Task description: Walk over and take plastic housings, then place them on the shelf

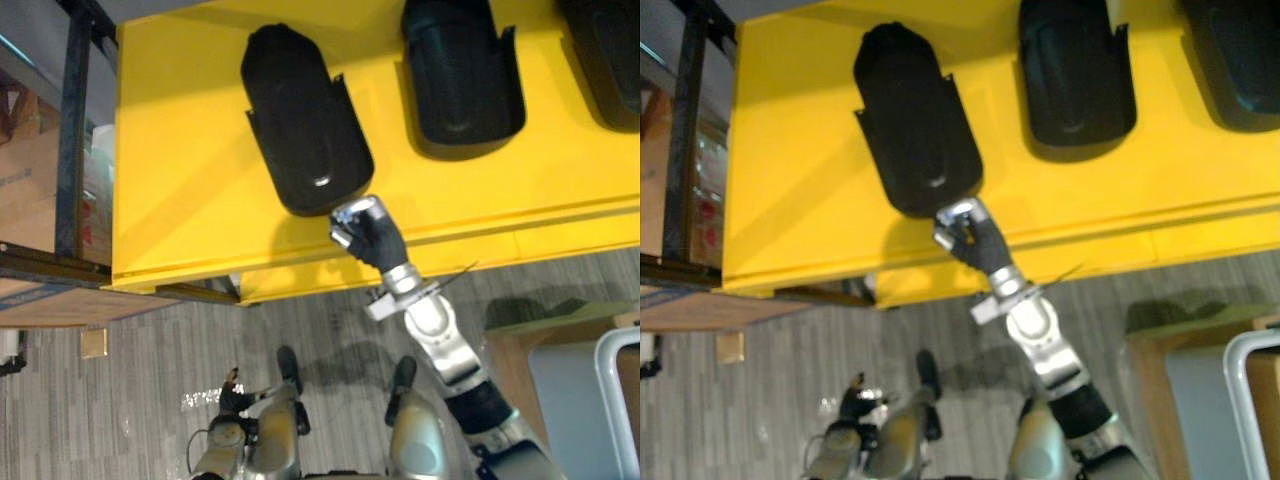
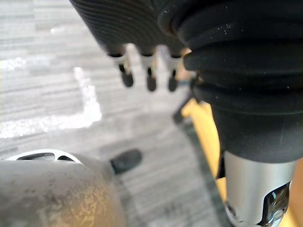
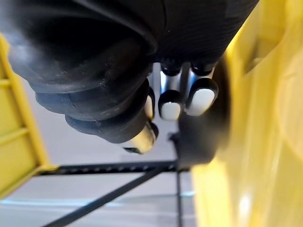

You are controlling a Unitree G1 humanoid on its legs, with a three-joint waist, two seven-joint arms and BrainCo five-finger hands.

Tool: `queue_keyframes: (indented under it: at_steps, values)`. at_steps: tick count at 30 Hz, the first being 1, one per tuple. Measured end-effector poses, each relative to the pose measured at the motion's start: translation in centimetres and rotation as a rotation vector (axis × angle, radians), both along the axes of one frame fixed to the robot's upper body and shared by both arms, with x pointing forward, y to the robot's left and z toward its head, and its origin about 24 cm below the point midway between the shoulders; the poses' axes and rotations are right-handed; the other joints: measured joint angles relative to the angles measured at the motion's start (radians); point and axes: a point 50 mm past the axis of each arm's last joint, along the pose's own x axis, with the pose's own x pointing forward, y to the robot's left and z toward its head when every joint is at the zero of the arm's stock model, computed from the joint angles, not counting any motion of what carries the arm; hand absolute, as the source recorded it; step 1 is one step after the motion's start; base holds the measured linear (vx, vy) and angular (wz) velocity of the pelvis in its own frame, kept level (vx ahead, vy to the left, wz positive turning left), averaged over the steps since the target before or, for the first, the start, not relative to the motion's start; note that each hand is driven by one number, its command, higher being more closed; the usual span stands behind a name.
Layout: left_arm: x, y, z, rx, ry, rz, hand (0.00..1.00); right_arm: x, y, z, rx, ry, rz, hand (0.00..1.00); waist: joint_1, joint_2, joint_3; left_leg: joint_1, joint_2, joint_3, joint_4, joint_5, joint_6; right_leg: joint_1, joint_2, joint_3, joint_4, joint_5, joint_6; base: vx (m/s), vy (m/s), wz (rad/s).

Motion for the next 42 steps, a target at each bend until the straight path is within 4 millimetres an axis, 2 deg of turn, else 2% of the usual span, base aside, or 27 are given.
queue_keyframes:
  at_steps: [7,9,13,16,26,27,31,33,37,42]
  values:
    - [-0.1,0.1,0.1,0.001,-0.011,0.003,0.0,1.8,-0.9,0.7,-0.026,-0.024,-0.119,1.0,0.009,0.001,-0.001,-0.001,-0.003,-0.016,0.0,0.005,0.002,0.004,-0.004,-0.011,0.008,-0.001,0.0,0.0,-0.002,0.05]
    - [-0.3,0.0,0.0,0.0,-0.006,0.005,0.0,2.4,-1.7,0.7,-0.022,-0.019,-0.174,1.0,0.009,0.01,-0.006,-0.007,-0.004,-0.039,0.0,0.011,0.002,0.018,-0.006,-0.036,0.008,-0.006,-0.001,-0.01,-0.008,0.27]
    - [-0.5,0.2,0.1,0.004,-0.01,0.01,0.0,3.2,-2.0,1.0,-0.03,-0.018,-0.211,1.0,0.017,0.018,-0.01,-0.015,-0.003,-0.057,0.0,0.014,0.001,0.02,-0.008,-0.053,0.021,-0.014,-0.002,-0.02,-0.016,0.16]
    - [-0.5,0.2,0.1,0.004,-0.013,0.01,0.0,3.4,-2.1,1.0,-0.032,-0.017,-0.217,1.0,0.026,0.019,-0.011,-0.015,-0.003,-0.06,0.0,0.017,0.002,0.019,-0.009,-0.055,0.027,-0.016,-0.002,0.0,0.0,0.0]
    - [-0.5,0.1,0.1,0.005,-0.014,0.009,0.0,3.6,-1.8,1.4,-0.037,-0.019,-0.209,1.0,0.026,0.02,-0.011,-0.015,-0.006,-0.068,0.0,0.02,0.002,0.019,-0.013,-0.058,0.038,-0.025,-0.002,0.0,-0.003,0.01]
    - [-0.5,0.1,0.1,0.005,-0.014,0.009,0.0,3.6,-1.8,1.4,-0.037,-0.019,-0.208,0.0,0.026,0.02,-0.011,-0.015,-0.006,-0.074,0.0,0.02,0.001,0.019,-0.015,-0.061,0.045,-0.029,-0.001,0.01,-0.017,0.07]
    - [-0.5,0.1,0.1,0.005,-0.014,0.008,0.0,2.7,-1.5,2.6,-0.045,-0.095,-0.206,0.0,0.026,0.02,-0.011,-0.016,-0.006,-0.082,-0.001,0.024,0.001,0.02,-0.017,-0.069,0.051,-0.033,-0.003,0.01,-0.022,0.06]
    - [-0.5,0.1,0.1,0.006,-0.014,0.009,0.0,1.0,-1.3,4.7,-0.011,-0.22,-0.227,0.0,0.024,0.02,-0.011,-0.016,-0.007,-0.081,-0.001,0.024,0.0,0.021,-0.017,-0.07,0.051,-0.034,-0.002,0.0,0.0,0.0]
    - [-0.5,0.2,0.1,0.017,-0.013,0.019,0.0,-0.7,-1.7,7.1,0.083,-0.37,-0.289,0.0,0.022,0.019,-0.011,-0.015,-0.006,-0.078,-0.001,0.024,0.0,0.02,-0.017,-0.068,0.05,-0.034,-0.002,0.0,0.0,0.0]
    - [-0.6,0.3,0.1,0.032,-0.009,0.032,0.0,-1.1,-2.0,7.6,0.118,-0.423,-0.376,0.0,0.022,0.019,-0.011,-0.007,-0.003,-0.058,-0.002,0.023,0.0,0.019,-0.012,-0.05,0.043,-0.032,-0.001,-0.01,-0.017,-0.09]
